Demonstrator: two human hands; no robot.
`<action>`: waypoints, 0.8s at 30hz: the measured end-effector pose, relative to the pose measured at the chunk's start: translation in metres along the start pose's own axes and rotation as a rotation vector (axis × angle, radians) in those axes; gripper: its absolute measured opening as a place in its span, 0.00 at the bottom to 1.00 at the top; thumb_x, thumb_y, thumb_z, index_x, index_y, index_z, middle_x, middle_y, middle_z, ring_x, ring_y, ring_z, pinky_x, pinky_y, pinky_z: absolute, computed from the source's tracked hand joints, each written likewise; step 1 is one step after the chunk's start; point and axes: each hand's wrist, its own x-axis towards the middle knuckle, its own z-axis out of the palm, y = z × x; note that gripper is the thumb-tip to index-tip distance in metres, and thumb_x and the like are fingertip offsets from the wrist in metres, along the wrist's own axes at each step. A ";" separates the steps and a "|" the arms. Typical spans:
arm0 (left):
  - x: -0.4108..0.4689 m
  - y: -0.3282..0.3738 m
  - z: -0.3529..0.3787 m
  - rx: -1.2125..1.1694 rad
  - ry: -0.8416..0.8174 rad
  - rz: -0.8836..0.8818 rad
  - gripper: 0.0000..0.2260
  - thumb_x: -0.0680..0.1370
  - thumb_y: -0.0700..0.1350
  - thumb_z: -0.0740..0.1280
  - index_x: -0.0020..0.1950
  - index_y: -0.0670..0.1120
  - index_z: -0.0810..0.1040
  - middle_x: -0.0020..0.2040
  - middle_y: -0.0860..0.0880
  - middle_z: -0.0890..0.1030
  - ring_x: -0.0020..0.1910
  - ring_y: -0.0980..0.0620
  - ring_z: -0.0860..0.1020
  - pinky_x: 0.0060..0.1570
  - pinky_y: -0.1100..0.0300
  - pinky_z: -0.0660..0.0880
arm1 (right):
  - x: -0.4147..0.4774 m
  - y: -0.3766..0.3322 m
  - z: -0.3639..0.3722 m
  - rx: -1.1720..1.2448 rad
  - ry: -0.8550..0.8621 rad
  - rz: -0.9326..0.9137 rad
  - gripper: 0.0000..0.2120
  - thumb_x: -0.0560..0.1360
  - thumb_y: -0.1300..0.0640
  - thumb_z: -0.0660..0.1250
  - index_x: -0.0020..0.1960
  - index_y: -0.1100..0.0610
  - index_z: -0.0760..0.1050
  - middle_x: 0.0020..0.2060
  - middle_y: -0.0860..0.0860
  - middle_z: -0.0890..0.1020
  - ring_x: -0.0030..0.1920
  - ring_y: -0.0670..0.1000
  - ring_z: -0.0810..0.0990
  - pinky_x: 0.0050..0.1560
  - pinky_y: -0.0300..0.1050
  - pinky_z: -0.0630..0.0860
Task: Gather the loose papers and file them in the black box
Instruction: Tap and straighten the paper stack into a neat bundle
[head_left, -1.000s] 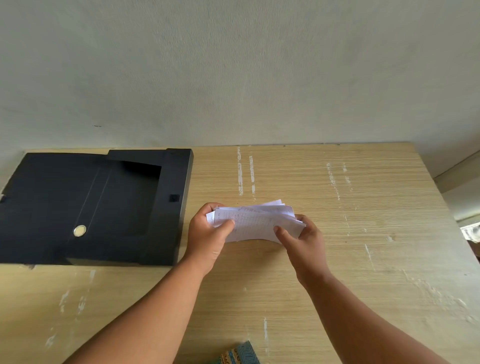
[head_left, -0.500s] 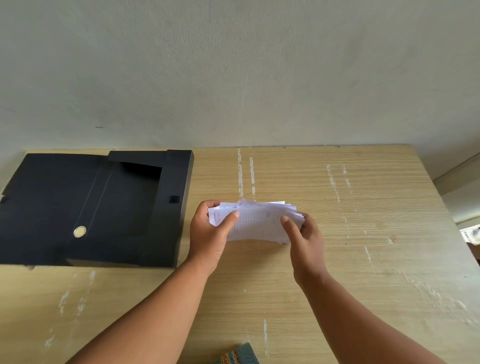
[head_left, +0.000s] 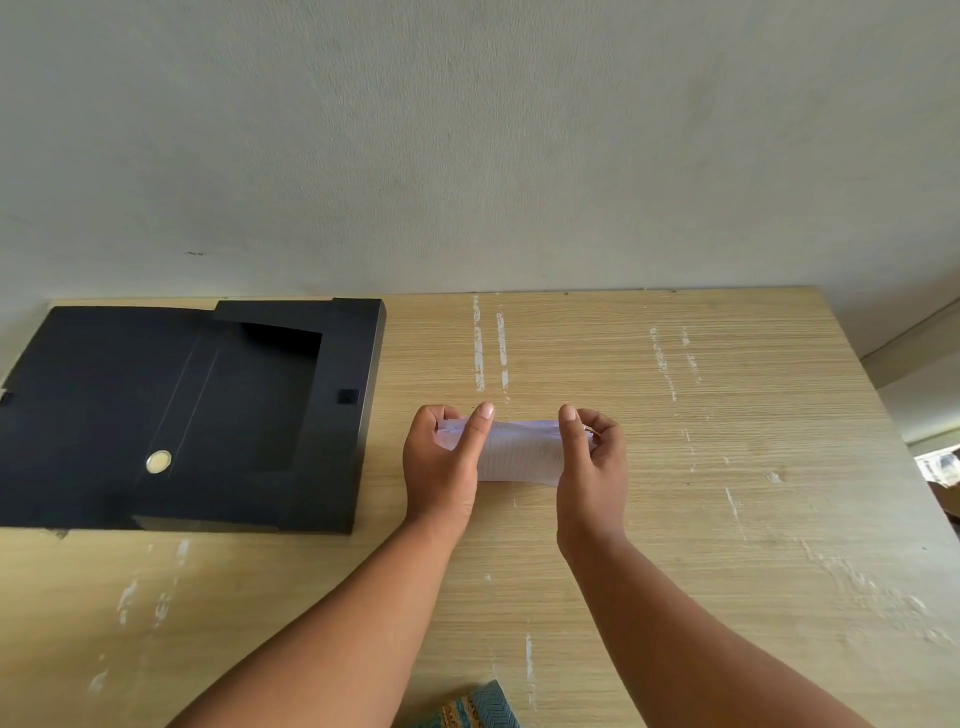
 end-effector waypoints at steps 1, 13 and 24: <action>0.000 -0.002 -0.001 -0.007 0.007 -0.004 0.18 0.70 0.61 0.72 0.44 0.48 0.73 0.42 0.52 0.76 0.42 0.54 0.74 0.41 0.60 0.70 | 0.000 -0.001 0.001 -0.006 0.006 0.002 0.16 0.77 0.42 0.69 0.54 0.54 0.76 0.48 0.50 0.79 0.46 0.45 0.77 0.45 0.39 0.72; -0.003 -0.011 -0.014 -0.033 -0.066 -0.021 0.28 0.72 0.66 0.65 0.56 0.42 0.78 0.49 0.50 0.80 0.49 0.54 0.77 0.47 0.62 0.70 | -0.002 0.007 -0.002 -0.123 -0.005 0.017 0.16 0.82 0.47 0.64 0.48 0.60 0.77 0.42 0.52 0.77 0.43 0.49 0.74 0.43 0.42 0.69; -0.009 -0.018 -0.015 -0.086 -0.157 -0.094 0.41 0.72 0.72 0.55 0.79 0.51 0.69 0.75 0.53 0.73 0.73 0.55 0.70 0.73 0.57 0.65 | -0.012 0.011 -0.010 -0.179 -0.096 -0.110 0.23 0.78 0.37 0.52 0.52 0.55 0.74 0.45 0.47 0.78 0.44 0.40 0.74 0.47 0.33 0.71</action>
